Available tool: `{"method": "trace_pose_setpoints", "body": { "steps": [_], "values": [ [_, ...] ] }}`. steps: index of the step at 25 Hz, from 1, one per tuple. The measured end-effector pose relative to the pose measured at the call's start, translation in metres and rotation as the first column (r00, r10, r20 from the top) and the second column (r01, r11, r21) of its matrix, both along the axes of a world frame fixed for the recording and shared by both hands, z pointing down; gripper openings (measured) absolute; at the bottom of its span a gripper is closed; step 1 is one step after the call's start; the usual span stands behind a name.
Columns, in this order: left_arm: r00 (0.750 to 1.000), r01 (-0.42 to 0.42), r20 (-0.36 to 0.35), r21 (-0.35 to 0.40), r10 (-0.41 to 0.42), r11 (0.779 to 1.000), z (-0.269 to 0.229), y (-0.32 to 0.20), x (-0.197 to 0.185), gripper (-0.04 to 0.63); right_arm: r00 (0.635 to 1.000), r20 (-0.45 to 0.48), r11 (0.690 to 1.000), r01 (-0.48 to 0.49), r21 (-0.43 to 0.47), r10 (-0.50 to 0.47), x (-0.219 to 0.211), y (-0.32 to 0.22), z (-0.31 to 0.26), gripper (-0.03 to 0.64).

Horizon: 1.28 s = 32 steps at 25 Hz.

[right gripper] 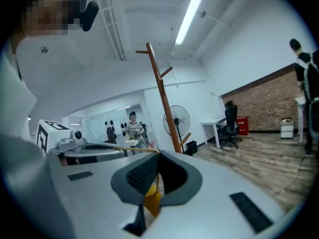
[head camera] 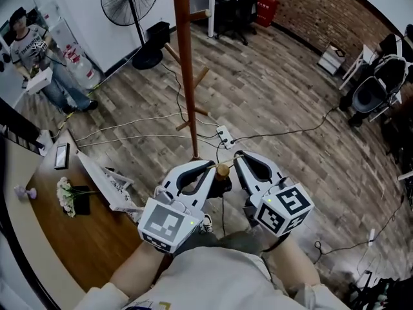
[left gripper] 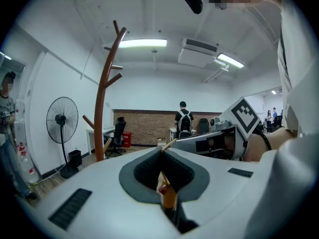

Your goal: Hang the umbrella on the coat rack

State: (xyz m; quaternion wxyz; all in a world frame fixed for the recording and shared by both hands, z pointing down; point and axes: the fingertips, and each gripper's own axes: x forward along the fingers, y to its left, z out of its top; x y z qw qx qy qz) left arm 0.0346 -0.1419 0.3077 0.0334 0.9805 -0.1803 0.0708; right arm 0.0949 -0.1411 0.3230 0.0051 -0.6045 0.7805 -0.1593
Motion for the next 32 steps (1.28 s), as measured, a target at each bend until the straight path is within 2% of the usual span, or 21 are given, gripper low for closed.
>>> {"method": "trace_pose_setpoints", "body": {
  "steps": [14, 21, 27, 32],
  "values": [
    [0.996, 0.081, 0.042, -0.069, -0.078, 0.994, 0.069, -0.085, 0.032, 0.000, 0.997, 0.011, 0.996, 0.072, -0.057, -0.071, 0.033, -0.089, 0.063, 0.008],
    [0.982, 0.185, 0.061, -0.141, -0.178, 0.973, 0.112, -0.125, 0.042, 0.000, 0.983, 0.008, 0.979, 0.182, -0.095, -0.182, 0.043, -0.134, 0.102, 0.008],
    [0.966, 0.258, 0.050, -0.222, -0.253, 0.940, 0.141, -0.155, 0.055, 0.000, 0.966, 0.018, 0.959, 0.259, -0.114, -0.259, 0.055, -0.165, 0.131, 0.008],
    [0.947, 0.321, 0.059, -0.254, -0.317, 0.912, 0.160, -0.178, 0.055, 0.000, 0.946, 0.014, 0.936, 0.323, -0.138, -0.324, 0.055, -0.191, 0.151, 0.009]
  ]
}}
